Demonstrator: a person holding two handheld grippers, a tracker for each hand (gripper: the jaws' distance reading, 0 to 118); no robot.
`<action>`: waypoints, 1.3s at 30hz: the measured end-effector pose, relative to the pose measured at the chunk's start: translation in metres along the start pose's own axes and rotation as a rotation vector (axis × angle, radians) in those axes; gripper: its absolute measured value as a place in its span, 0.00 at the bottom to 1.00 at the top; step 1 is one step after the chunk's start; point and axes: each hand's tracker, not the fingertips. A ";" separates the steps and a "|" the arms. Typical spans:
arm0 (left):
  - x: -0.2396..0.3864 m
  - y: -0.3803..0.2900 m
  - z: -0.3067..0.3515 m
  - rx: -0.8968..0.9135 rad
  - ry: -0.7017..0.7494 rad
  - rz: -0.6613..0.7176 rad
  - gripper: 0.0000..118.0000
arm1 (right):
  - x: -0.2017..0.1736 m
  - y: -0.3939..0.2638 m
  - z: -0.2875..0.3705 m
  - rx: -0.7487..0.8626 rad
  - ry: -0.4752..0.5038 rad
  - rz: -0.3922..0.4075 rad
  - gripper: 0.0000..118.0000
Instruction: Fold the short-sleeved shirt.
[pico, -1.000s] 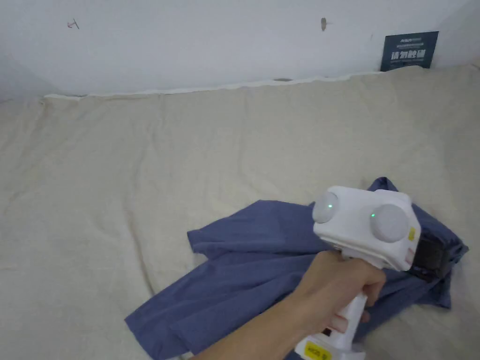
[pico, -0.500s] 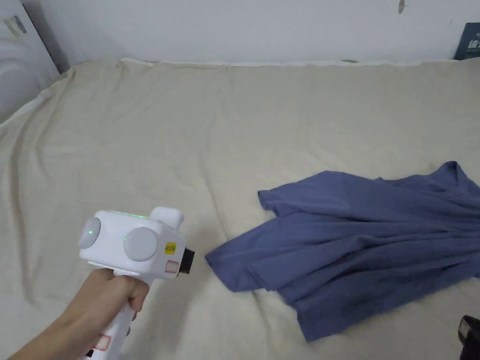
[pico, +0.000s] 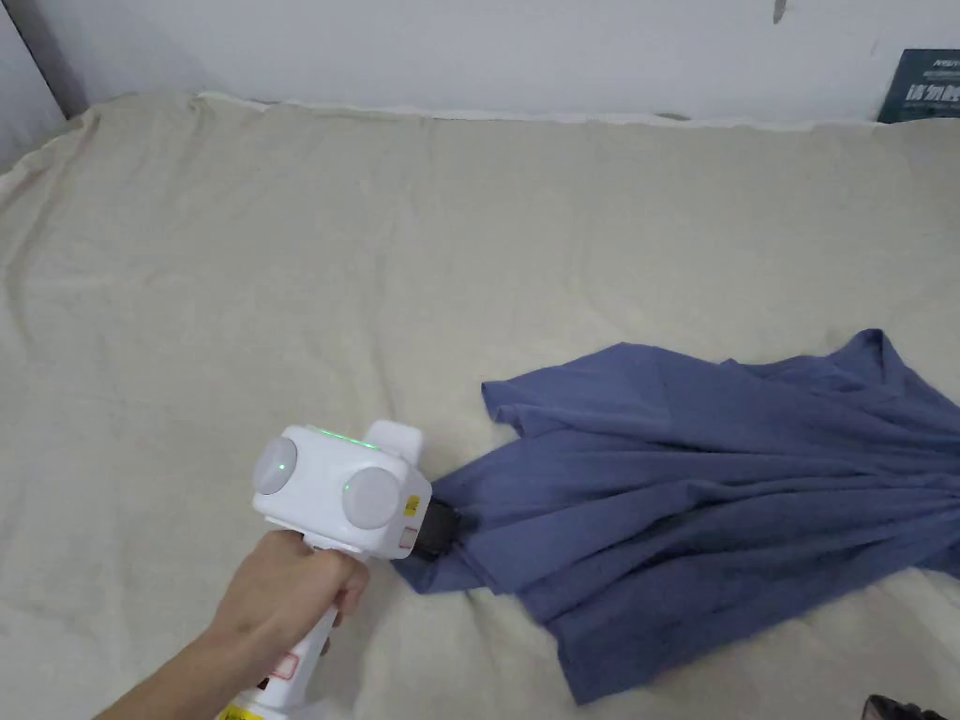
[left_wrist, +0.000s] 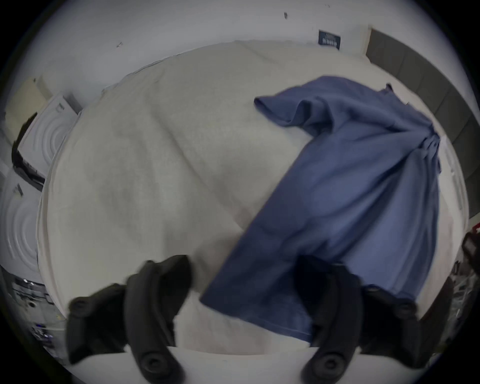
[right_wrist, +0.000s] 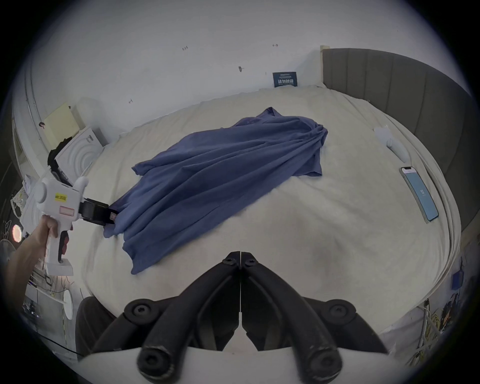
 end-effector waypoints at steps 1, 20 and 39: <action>0.001 -0.005 0.009 0.025 -0.011 -0.006 0.15 | 0.000 0.000 -0.001 0.002 0.000 0.003 0.00; -0.020 -0.030 0.022 0.033 -0.254 0.218 0.00 | -0.082 0.162 -0.084 0.016 0.090 0.194 0.00; -0.026 -0.028 0.007 0.043 -0.304 0.185 0.00 | -0.164 0.287 -0.332 -0.411 -0.028 0.433 0.83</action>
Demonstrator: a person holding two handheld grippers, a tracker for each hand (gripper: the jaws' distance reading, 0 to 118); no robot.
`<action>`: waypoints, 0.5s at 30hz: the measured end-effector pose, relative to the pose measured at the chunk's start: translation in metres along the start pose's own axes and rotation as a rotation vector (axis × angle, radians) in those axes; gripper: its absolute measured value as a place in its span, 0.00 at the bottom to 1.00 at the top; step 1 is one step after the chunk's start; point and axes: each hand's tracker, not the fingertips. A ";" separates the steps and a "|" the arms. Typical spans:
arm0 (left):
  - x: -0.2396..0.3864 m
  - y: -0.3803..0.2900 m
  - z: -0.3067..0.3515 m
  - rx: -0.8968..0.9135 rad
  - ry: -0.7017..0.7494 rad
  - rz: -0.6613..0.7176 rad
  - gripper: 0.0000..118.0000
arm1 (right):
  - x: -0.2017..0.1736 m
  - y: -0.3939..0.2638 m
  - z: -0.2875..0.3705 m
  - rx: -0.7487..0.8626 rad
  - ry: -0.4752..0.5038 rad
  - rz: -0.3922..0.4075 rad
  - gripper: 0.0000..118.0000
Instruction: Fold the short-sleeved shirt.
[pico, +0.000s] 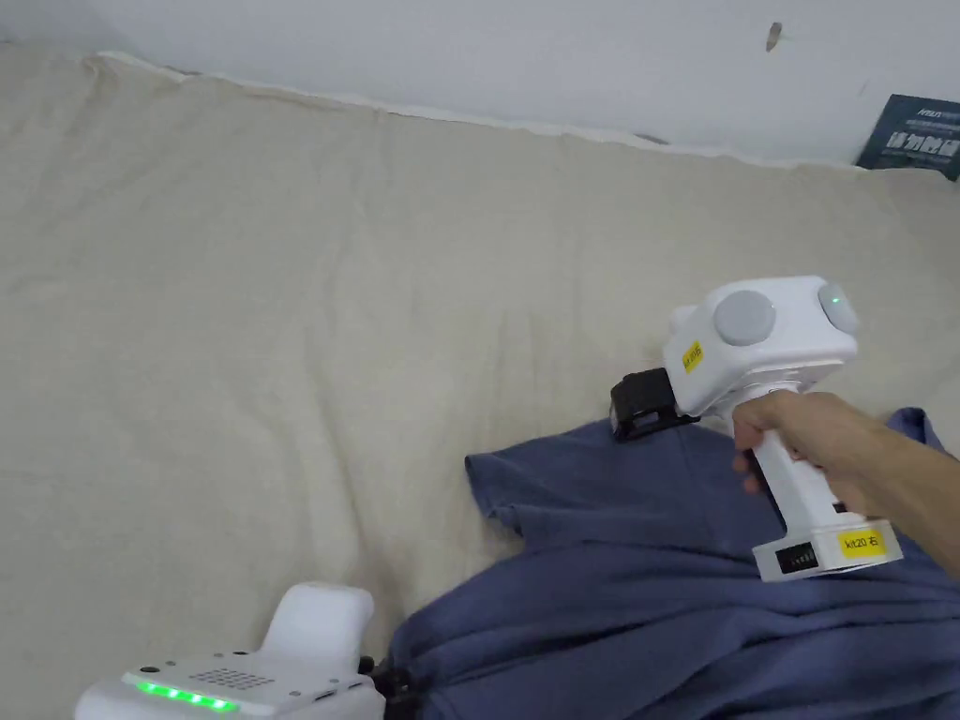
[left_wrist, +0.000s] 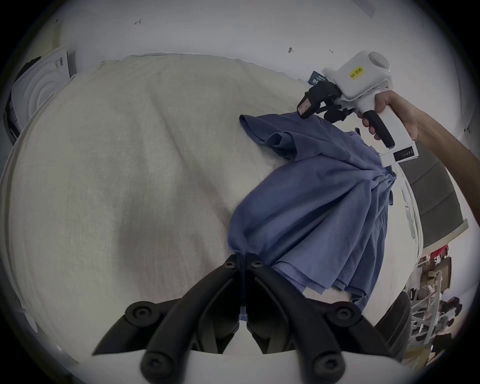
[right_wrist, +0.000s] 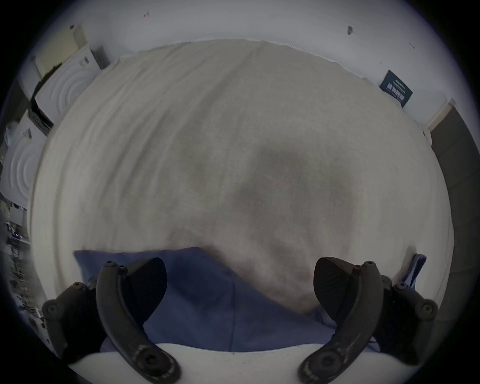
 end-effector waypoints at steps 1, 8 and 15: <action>0.000 0.000 0.000 -0.002 -0.001 0.005 0.00 | -0.001 -0.001 -0.003 -0.015 -0.010 -0.002 0.71; 0.005 0.007 0.007 -0.031 0.009 -0.009 0.00 | 0.011 -0.017 0.057 0.096 0.007 -0.040 0.01; 0.012 0.038 0.066 0.053 -0.011 0.046 0.00 | 0.050 -0.053 0.193 0.281 -0.049 -0.105 0.01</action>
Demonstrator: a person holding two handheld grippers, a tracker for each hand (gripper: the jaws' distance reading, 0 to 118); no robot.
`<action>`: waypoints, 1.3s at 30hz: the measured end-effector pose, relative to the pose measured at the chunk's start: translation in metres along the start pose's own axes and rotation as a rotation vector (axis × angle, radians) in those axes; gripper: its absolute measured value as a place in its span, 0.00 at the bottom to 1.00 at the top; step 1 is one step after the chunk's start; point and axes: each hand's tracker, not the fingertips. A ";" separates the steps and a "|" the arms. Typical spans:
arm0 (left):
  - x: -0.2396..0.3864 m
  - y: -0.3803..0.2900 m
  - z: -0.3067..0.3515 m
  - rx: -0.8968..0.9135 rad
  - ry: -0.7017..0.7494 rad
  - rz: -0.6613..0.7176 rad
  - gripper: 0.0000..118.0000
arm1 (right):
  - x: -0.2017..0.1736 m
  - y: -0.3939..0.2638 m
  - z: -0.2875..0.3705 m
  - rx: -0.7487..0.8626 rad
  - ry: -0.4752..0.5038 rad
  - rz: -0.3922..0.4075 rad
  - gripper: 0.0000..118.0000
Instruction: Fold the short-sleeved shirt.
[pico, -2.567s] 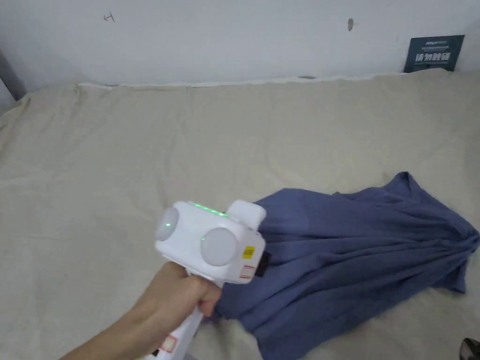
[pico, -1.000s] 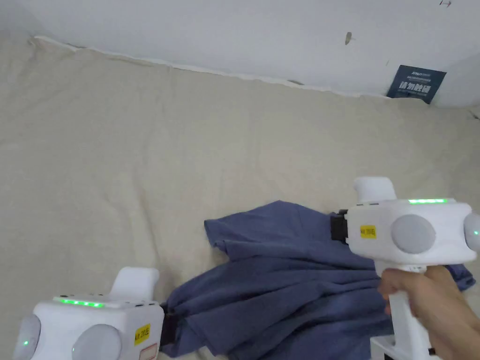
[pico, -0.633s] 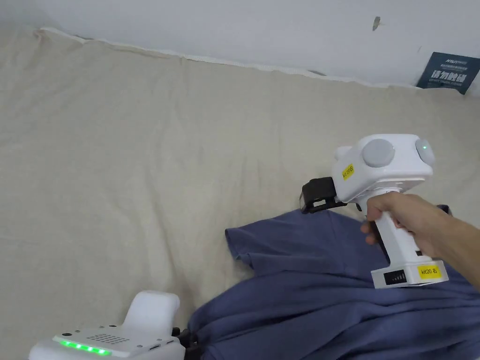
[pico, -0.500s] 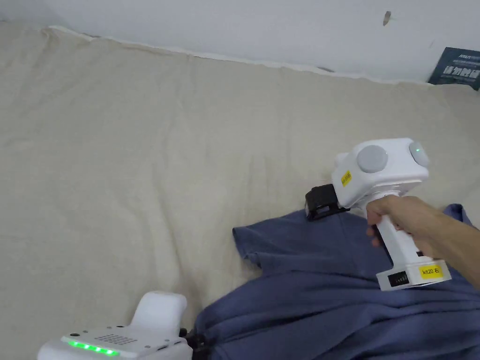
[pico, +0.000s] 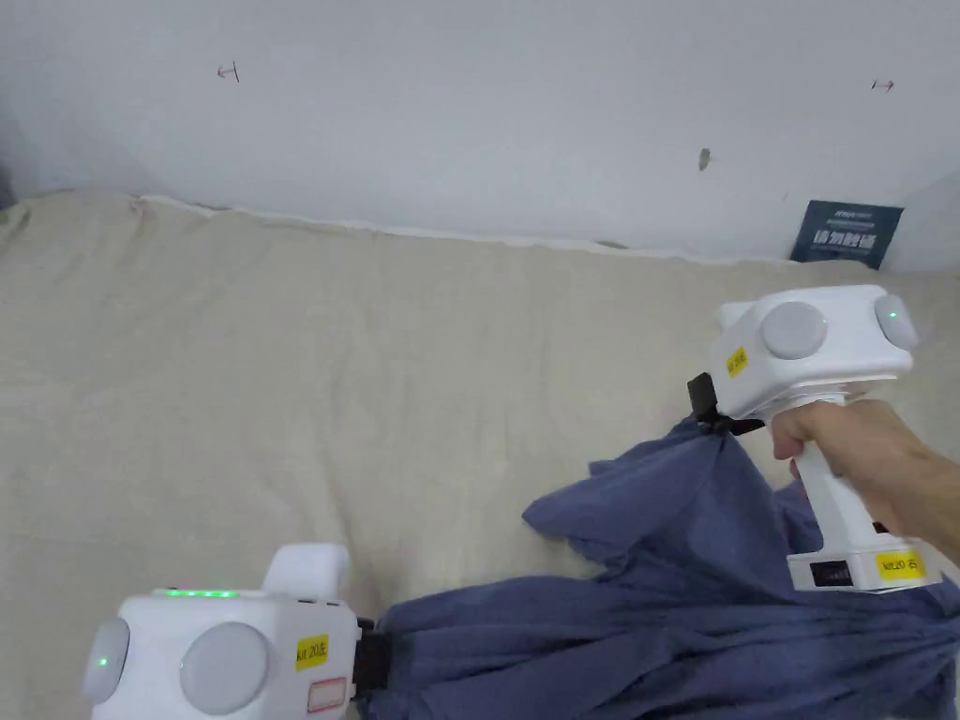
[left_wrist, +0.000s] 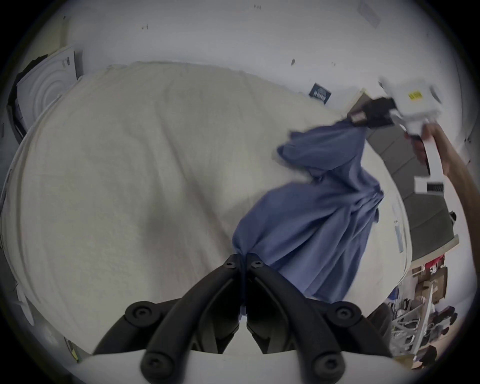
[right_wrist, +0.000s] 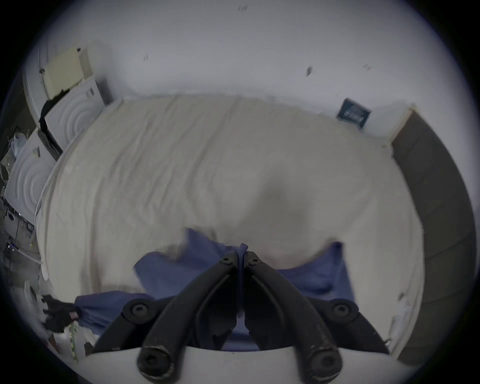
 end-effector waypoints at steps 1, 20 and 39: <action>0.004 0.010 0.013 0.032 0.008 -0.004 0.00 | 0.012 0.003 0.028 0.034 -0.013 -0.010 0.01; 0.107 0.178 0.299 0.586 0.231 -0.102 0.00 | 0.154 -0.060 0.432 0.627 -0.131 -0.269 0.01; 0.125 0.217 0.335 0.750 0.355 -0.075 0.00 | 0.116 -0.017 0.454 0.841 -0.289 -0.260 0.01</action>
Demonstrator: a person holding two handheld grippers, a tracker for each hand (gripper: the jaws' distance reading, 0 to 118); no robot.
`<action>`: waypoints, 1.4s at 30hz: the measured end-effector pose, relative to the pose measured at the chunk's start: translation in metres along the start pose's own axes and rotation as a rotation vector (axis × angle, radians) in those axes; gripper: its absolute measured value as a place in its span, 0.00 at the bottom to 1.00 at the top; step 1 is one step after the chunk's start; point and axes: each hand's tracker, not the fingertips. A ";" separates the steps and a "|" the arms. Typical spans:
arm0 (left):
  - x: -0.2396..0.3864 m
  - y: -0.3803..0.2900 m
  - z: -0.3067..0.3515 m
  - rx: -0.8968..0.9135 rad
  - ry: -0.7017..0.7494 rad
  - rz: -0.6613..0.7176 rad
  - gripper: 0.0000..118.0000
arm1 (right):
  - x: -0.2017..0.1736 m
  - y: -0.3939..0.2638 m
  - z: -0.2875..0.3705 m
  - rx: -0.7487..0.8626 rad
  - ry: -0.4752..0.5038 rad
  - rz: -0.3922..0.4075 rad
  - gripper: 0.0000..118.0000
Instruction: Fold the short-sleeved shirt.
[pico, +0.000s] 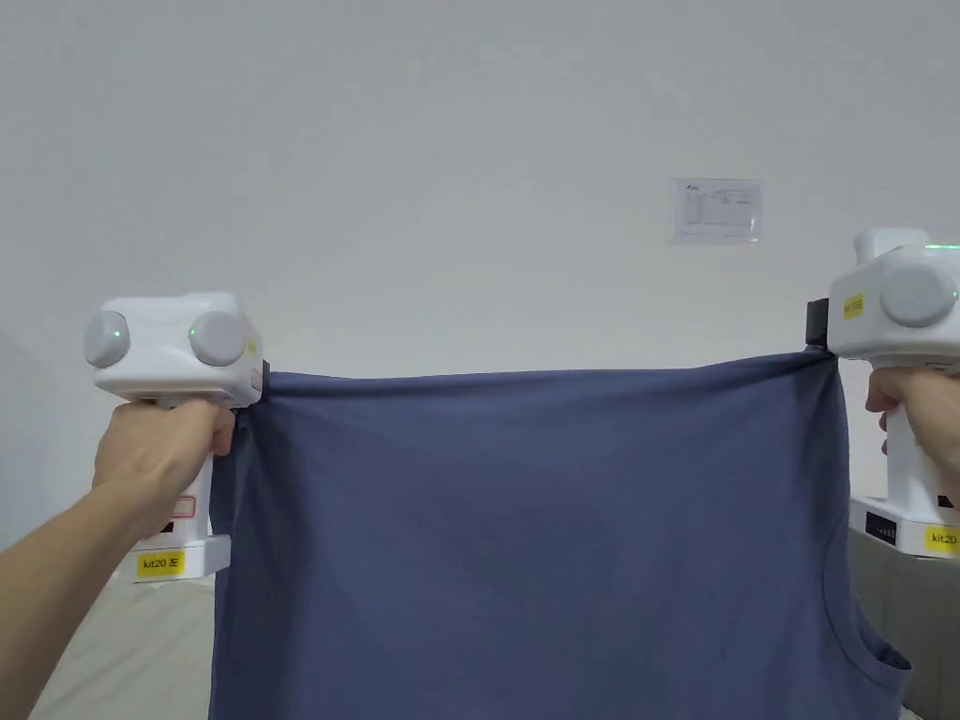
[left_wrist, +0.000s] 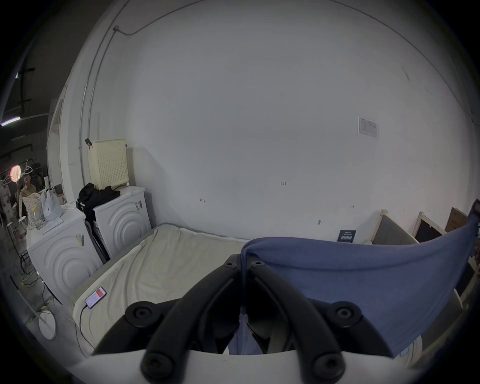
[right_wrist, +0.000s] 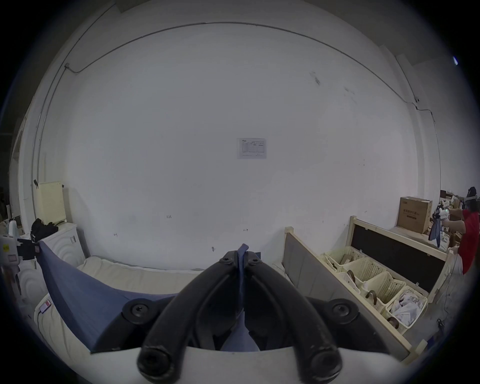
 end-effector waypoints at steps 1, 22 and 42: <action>0.001 0.000 -0.002 0.012 0.004 -0.003 0.00 | 0.001 -0.003 -0.004 -0.001 0.000 0.003 0.01; 0.043 0.065 -0.151 0.056 0.060 -0.020 0.00 | -0.032 0.030 -0.170 0.022 -0.027 0.037 0.01; 0.097 0.030 -0.324 0.016 0.183 -0.033 0.00 | -0.072 -0.023 -0.350 -0.040 -0.071 0.163 0.01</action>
